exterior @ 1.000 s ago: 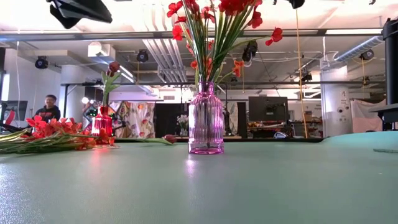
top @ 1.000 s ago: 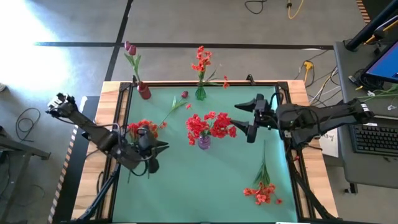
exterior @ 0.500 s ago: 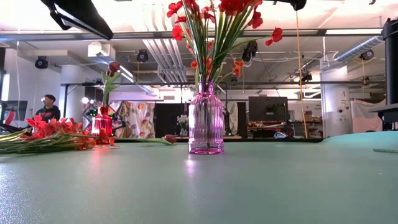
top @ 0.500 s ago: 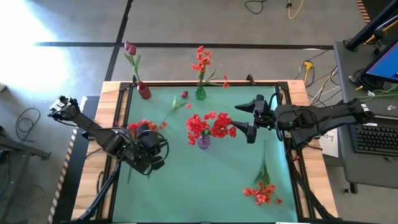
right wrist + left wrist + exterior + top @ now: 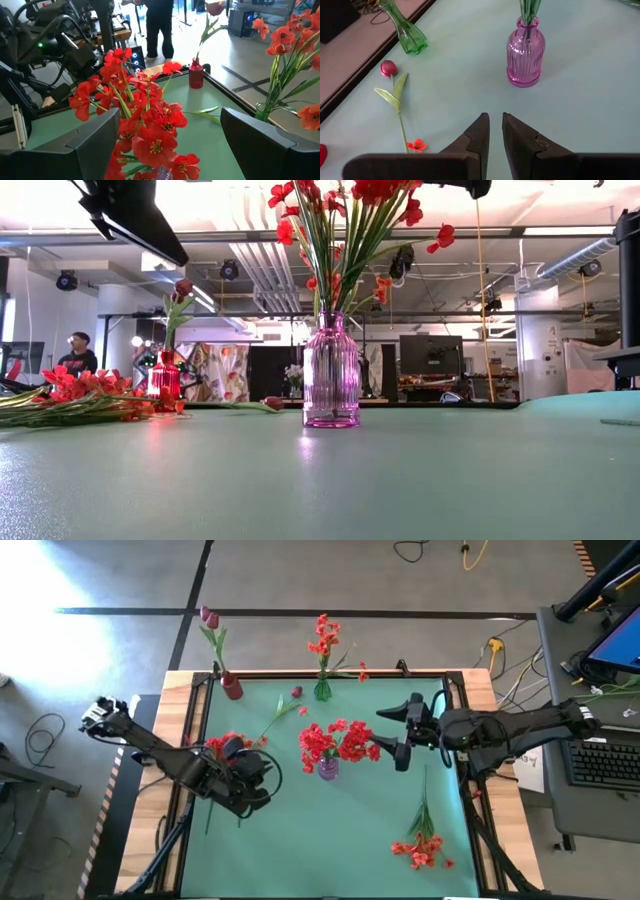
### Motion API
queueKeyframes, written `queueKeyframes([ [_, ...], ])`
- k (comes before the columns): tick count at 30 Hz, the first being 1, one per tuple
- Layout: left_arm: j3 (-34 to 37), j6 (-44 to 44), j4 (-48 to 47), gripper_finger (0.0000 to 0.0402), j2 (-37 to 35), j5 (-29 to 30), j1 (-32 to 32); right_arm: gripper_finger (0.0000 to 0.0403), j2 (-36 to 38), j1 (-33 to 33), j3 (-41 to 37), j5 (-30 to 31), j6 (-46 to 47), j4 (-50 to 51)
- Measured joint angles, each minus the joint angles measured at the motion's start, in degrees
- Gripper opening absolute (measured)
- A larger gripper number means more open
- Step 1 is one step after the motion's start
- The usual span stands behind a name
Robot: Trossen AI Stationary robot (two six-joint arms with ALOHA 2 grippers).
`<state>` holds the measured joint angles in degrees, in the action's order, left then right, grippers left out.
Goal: Sort flowers into vase by color
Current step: Put the orange flowers into the green vase
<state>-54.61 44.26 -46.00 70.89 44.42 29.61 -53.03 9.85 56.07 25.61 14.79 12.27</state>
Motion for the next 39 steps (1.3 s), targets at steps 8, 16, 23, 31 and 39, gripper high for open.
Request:
queueKeyframes([
  [8,0.0,0.0,0.0,0.0039,0.35,-0.02,0.0,0.0336,-0.73,0.0,-0.07,0.0,0.17,-0.05],
  [16,0.0,-0.01,-0.02,0.0039,0.35,-0.02,0.0,0.0336,-0.77,0.0,-0.07,-0.01,0.15,-0.04],
  [23,0.0,-0.01,-0.07,0.0039,0.37,-0.02,0.0,0.0336,-0.77,0.0,-0.07,-0.02,0.13,-0.04],
  [31,0.02,-0.78,-0.28,0.0039,0.35,-0.03,0.0,0.0336,-0.76,-0.03,-0.07,-0.02,-0.11,-0.24],
  [39,-5.15,-2.66,-8.32,0.0039,-0.76,-1.46,-0.04,0.0336,0.04,-0.04,1.61,0.01,-1.29,-1.02],
])
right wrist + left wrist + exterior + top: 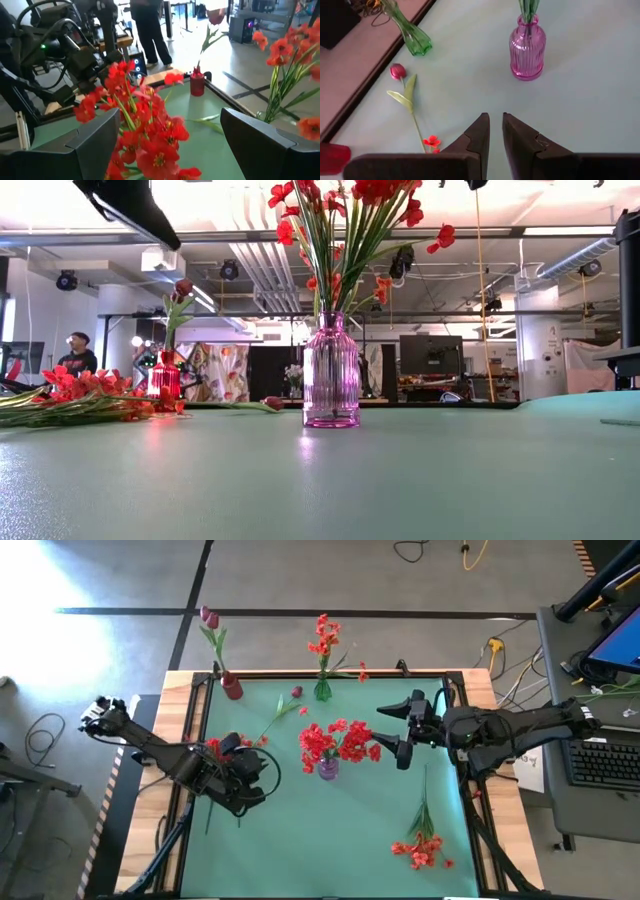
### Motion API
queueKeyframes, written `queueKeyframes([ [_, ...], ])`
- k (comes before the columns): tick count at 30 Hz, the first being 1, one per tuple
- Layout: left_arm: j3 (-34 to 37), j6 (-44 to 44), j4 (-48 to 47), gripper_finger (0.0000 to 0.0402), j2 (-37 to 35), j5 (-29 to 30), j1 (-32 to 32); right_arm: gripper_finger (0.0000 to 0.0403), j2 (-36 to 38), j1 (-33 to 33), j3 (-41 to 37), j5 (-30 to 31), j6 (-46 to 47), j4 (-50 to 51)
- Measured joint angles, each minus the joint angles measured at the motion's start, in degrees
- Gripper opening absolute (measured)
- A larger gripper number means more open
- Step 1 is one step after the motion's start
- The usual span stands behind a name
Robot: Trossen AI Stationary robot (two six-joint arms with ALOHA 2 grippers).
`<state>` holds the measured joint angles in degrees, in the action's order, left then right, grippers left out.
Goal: Sort flowers into vase by color
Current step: Put the orange flowers into the green vase
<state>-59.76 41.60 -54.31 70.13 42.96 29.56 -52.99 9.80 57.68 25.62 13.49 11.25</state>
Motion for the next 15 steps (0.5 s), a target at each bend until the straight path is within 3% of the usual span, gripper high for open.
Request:
queueKeyframes([
  [7,-2.32,-4.83,-0.8,0.0039,-0.07,0.09,0.0,0.0336,0.02,-0.11,0.88,4.2,-2.02,-0.04],
  [15,-1.28,-5.17,-0.92,0.0039,-0.07,0.09,-0.02,0.0336,0.0,-0.11,0.88,4.43,-2.1,0.54],
])
